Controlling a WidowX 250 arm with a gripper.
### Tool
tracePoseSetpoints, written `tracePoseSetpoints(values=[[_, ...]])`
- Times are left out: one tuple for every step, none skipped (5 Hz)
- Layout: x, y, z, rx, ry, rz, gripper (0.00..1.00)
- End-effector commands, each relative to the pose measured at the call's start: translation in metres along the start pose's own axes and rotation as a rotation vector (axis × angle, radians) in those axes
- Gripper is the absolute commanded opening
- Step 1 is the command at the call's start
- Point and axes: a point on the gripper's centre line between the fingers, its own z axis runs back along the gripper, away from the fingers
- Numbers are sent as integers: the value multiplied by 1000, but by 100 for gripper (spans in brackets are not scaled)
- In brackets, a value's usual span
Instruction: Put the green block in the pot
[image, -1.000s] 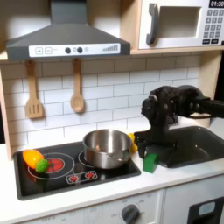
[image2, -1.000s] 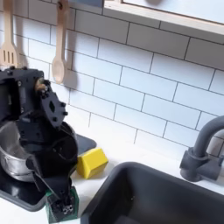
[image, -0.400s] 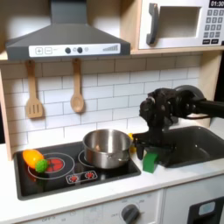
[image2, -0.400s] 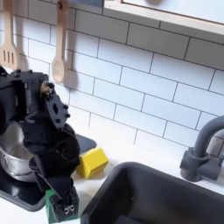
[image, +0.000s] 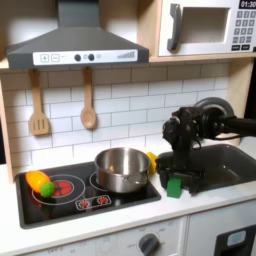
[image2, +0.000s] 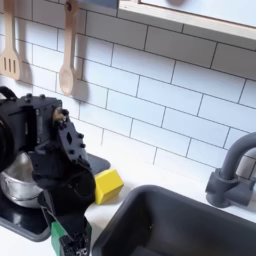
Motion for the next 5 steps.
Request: tracePoseSetpoints(values=[[3,0,-9,-12,14,-4,100],[4,2,-11,-6,14,7,76],[5,4,-15,-6,14,18,0],[5,5,-15,-5,16,22,0],[7,6,-12,-4,11,22,0]])
